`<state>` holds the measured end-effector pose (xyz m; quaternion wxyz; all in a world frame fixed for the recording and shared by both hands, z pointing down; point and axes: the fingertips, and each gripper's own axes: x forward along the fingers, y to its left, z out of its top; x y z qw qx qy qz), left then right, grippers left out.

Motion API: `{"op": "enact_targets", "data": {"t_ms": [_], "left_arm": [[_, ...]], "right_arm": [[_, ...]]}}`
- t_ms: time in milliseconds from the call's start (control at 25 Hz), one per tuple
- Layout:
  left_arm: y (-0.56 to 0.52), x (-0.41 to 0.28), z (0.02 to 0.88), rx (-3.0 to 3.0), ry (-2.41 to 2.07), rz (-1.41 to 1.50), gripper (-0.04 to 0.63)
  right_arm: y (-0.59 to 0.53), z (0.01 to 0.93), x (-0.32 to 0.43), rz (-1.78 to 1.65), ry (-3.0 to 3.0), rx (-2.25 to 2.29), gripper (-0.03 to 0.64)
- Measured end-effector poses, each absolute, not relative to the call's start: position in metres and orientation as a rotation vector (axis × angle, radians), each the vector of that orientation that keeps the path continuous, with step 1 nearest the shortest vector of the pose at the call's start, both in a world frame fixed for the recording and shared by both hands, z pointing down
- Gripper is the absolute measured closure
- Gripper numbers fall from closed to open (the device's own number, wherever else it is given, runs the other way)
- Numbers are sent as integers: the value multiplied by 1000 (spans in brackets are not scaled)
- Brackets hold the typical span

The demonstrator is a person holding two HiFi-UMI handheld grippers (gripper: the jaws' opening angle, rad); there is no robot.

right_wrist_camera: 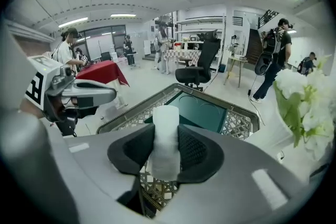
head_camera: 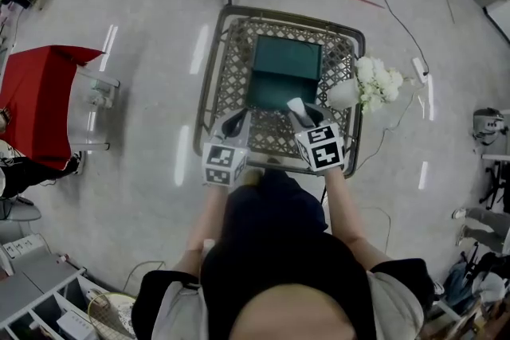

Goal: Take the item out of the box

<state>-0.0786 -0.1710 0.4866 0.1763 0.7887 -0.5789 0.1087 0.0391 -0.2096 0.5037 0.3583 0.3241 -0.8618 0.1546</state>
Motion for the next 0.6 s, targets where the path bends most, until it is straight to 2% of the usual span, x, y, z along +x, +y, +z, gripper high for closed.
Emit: {"op": "enact_targets", "data": {"t_ms": [360,600], "left_arm": [[-176,-71,463,2305,-1616,312,588],[-186,-56,432,2361,-1579,211,588]], "right_arm": [[-212,467,58,455,-2294,988,483],[-212,430,81,438,-2352,1176,483]]}}
